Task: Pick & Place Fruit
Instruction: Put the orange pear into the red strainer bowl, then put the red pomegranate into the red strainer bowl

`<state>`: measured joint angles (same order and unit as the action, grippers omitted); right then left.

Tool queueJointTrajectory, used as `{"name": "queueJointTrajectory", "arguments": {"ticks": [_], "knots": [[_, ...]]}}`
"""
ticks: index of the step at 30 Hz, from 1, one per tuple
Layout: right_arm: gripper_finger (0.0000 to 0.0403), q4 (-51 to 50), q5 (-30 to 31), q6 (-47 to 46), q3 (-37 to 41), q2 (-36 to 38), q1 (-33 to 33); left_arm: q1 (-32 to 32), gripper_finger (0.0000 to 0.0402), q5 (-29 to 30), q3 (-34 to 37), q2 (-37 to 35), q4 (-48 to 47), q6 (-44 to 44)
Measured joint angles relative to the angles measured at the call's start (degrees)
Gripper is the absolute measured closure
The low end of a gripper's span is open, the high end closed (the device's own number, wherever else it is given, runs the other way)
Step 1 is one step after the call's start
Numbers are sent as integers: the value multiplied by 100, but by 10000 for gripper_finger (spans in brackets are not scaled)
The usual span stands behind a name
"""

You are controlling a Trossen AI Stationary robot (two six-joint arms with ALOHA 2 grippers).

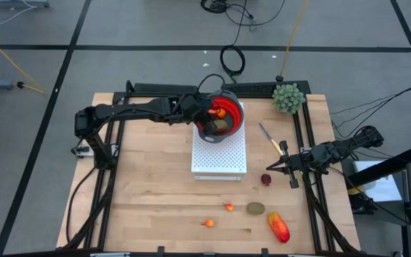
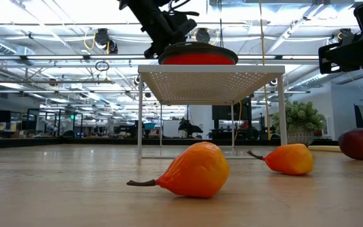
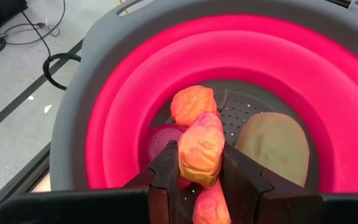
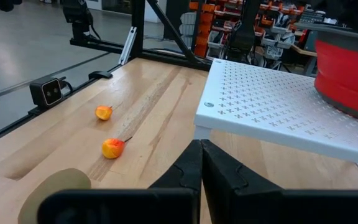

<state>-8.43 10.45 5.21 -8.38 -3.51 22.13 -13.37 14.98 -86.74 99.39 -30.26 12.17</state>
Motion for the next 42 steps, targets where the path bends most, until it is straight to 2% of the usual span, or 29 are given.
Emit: {"name": "queueJointTrajectory", "arguments": {"ticks": [13, 22, 28, 36, 42], "knots": [[403, 0, -2, -2, 0, 0, 0, 0, 307, -4, 0, -2, -105, -45], [403, 1, -2, -3, 0, 0, -2, 0, 213, 3, 0, -2, -93, -47], [403, 2, -2, -3, 0, 2, -1, 0, 183, 5, 0, -180, 243, -375], [403, 33, -8, -2, 2, 0, 0, 91, 190, 9, 0, -679, 338, -448], [403, 42, -4, -4, 4, 2, -1, 231, 222, 11, 0, -947, 187, -343]]}}
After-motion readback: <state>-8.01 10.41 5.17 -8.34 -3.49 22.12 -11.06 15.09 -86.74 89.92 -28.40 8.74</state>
